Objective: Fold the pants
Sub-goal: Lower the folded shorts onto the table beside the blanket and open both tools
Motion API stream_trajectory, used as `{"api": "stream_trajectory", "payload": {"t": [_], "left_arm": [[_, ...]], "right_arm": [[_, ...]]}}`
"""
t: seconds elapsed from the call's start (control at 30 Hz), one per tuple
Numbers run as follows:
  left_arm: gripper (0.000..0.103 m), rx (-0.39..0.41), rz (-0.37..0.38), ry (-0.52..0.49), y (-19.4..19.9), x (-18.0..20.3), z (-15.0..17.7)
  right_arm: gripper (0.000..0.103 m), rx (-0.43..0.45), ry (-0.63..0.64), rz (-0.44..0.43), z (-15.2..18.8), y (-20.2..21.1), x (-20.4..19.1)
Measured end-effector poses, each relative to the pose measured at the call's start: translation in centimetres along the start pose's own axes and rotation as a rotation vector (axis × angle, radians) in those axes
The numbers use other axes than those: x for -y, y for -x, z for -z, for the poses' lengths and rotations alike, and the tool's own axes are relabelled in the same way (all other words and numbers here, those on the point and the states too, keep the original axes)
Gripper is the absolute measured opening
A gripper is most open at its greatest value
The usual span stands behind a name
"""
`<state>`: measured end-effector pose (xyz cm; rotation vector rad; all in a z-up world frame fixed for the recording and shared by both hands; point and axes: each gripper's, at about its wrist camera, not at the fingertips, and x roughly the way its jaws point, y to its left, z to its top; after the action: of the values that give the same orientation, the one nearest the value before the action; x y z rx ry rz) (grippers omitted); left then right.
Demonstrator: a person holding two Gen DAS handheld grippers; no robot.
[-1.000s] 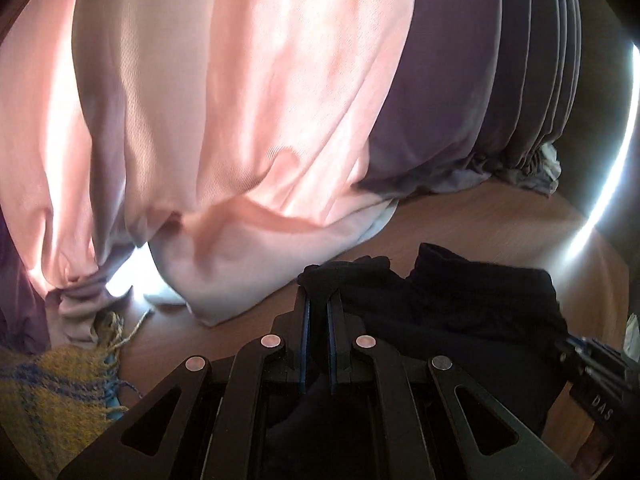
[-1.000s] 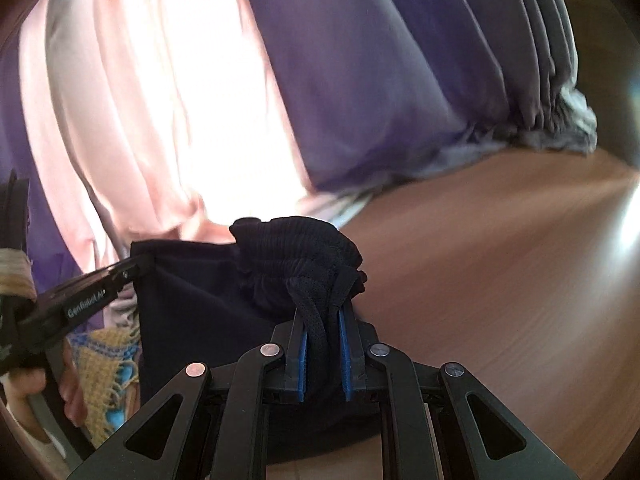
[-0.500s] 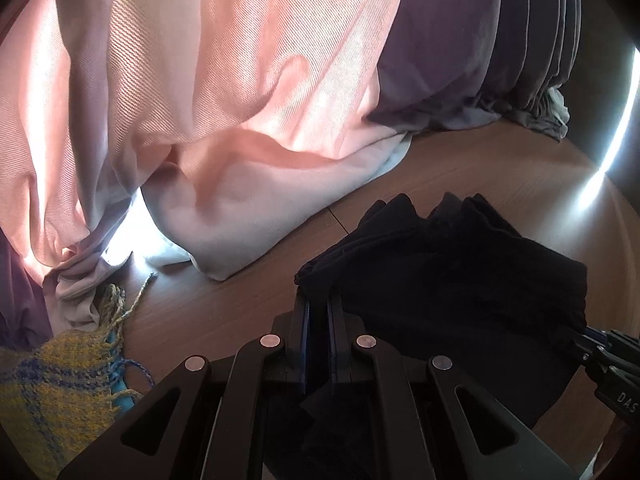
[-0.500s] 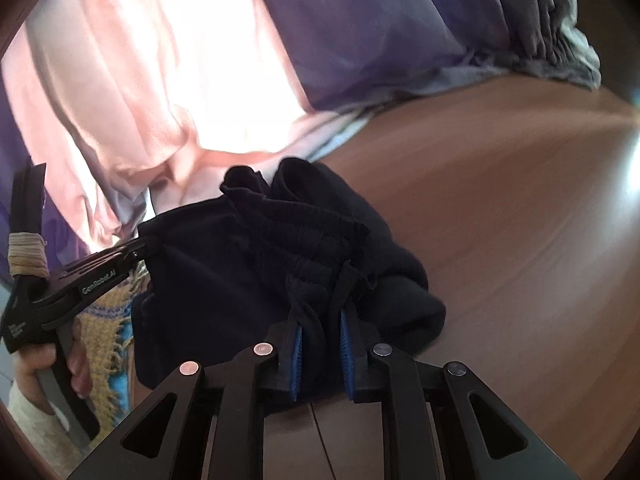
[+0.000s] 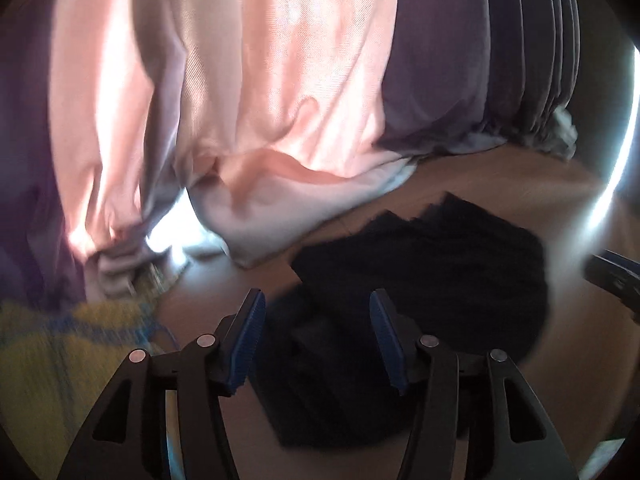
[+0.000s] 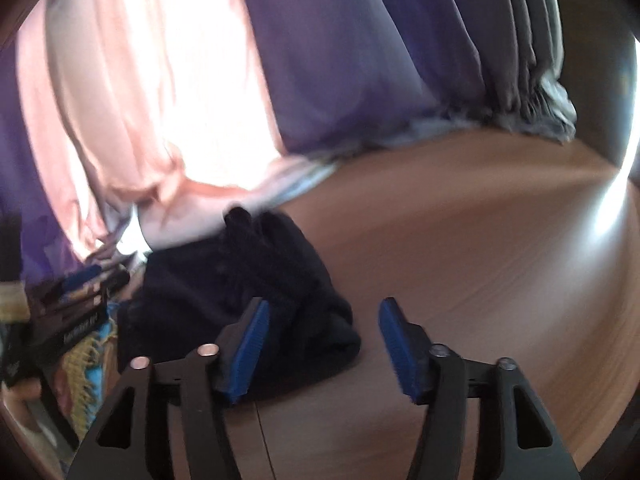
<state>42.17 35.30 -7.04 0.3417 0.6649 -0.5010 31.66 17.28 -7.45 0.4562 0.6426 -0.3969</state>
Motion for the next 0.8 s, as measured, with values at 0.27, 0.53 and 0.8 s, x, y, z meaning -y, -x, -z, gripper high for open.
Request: {"api": "stream_trajectory", "payload": {"t": [0.27, 0.53, 0.8], "left_arm": [[0.053, 0.013, 0.048, 0.074, 2.6, 4.6, 3.4], [0.043, -0.023, 0.036, 0.038, 0.1, 8.2, 4.4], [0.029, -0.127, 0.048, 0.082, -3.3, 7.8, 5.8]], "right_arm": [[0.061, 0.006, 0.209, -0.237, -4.8, -1.4, -1.4], [0.037, -0.235, 0.354, -0.358, -7.2, -11.4, -4.5], [0.022, -0.308, 0.186, -0.383, -6.6, -14.5, -1.4]]}}
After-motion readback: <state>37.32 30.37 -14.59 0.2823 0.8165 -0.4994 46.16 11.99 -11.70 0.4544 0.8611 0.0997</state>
